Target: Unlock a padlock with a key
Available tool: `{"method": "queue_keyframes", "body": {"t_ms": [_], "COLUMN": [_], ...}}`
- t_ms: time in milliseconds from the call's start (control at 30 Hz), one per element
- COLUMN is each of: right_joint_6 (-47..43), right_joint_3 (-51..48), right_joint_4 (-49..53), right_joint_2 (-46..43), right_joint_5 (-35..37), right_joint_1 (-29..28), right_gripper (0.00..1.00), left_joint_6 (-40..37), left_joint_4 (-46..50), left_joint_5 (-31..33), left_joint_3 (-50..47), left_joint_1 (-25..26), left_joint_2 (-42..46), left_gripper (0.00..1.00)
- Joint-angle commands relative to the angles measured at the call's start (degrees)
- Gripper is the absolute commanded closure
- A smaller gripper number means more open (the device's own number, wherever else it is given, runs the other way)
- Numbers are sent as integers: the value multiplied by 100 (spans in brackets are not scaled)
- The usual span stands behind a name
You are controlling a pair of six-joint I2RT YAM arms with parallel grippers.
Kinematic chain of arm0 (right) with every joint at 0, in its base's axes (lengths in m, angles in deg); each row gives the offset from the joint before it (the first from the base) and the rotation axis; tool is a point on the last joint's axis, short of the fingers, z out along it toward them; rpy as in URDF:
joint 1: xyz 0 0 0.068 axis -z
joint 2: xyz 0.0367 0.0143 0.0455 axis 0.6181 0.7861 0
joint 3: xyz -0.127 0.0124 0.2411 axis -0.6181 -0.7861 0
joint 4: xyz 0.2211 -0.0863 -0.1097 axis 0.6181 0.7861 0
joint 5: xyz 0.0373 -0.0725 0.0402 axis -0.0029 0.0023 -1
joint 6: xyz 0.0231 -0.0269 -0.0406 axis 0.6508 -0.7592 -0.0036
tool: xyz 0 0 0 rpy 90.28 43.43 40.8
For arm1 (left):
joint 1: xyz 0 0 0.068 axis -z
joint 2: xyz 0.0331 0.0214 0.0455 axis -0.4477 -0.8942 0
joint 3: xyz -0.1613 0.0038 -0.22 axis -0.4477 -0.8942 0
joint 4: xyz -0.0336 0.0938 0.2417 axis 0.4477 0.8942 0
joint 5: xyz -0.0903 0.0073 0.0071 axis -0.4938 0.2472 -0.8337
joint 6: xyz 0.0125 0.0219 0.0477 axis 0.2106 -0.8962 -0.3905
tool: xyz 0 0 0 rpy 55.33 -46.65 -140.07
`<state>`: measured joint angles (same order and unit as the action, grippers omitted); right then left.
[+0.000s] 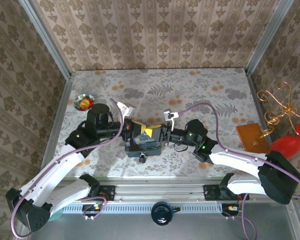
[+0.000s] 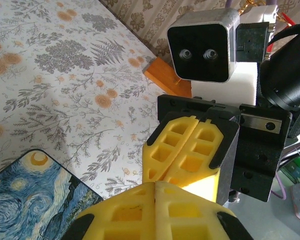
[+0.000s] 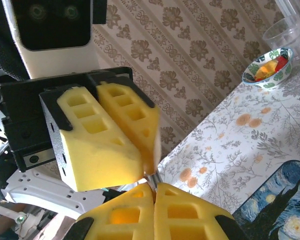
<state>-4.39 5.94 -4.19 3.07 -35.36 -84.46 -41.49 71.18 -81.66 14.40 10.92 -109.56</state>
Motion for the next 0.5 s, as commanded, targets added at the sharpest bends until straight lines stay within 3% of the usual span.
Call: {"method": "queue_keyframes", "body": {"t_ms": [0,133,233,400,467], "right_joint_6": [-176,-214,-259,-155,-88], "right_joint_3": [16,69,196,354,389], "right_joint_4": [541,1465,2331,3416,3693], "right_joint_2": [-181,-385,-491,-567,-567], "right_joint_5": [599,1372,2036,2829,3023], "right_joint_1": [-19,-5,3,9,11], "right_gripper": [100,100,100,100,100], "left_joint_6": [2,-26,-80,36,65], "left_joint_4": [-40,300,907,2204,2439], "left_joint_5": [136,684,1480,2936,3341], "left_joint_3": [-40,33,178,502,538], "left_joint_1": [45,36,36,101,445], "left_joint_2": [18,28,4,-270,-313], "left_gripper": [78,57,49,45,44]}}
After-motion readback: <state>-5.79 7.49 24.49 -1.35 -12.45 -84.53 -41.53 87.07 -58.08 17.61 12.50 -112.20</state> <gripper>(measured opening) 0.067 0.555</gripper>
